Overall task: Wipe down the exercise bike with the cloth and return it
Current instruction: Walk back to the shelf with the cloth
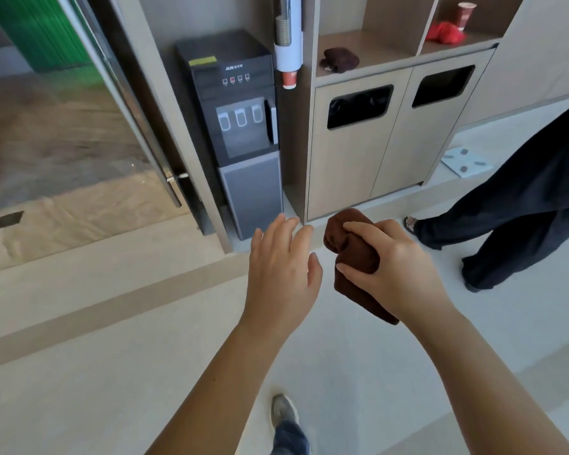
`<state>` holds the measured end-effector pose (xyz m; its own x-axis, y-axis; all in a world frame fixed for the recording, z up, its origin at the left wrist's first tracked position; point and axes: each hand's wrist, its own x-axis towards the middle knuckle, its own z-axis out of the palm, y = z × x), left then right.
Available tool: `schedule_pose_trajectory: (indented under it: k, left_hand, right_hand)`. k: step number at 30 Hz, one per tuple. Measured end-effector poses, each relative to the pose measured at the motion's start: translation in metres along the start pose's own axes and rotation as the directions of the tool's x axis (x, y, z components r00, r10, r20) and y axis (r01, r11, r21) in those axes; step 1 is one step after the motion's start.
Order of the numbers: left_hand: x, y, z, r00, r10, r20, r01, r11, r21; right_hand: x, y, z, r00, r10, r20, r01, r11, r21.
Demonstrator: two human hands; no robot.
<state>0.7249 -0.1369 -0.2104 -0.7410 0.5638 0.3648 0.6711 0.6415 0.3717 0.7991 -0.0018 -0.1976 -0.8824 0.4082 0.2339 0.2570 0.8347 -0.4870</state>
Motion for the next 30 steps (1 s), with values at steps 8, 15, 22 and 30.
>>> schedule_pose_trajectory:
  k: [8, 15, 22, 30]
  left_hand:
    - [0.131, -0.024, 0.048, 1.0, 0.025, 0.0, -0.025, 0.999, -0.035]
    - [0.263, -0.018, 0.109, 0.995, 0.064, -0.072, -0.065, 0.998, -0.012]
    - [0.394, 0.014, 0.161, 0.995, 0.012, -0.099, -0.017, 0.999, -0.042]
    - [0.486, 0.016, 0.191, 0.992, -0.036, -0.125, 0.033, 0.999, -0.027]
  right_hand:
    - [0.134, 0.04, 0.015, 0.998, 0.035, -0.048, -0.036, 0.999, -0.026]
    - [0.263, 0.11, 0.01, 0.997, 0.002, -0.071, -0.003, 1.0, -0.002]
    - [0.386, 0.186, -0.019, 0.993, -0.048, -0.106, 0.049, 0.999, 0.006]
    - [0.485, 0.233, -0.021, 0.997, -0.07, -0.03, 0.071, 0.997, 0.031]
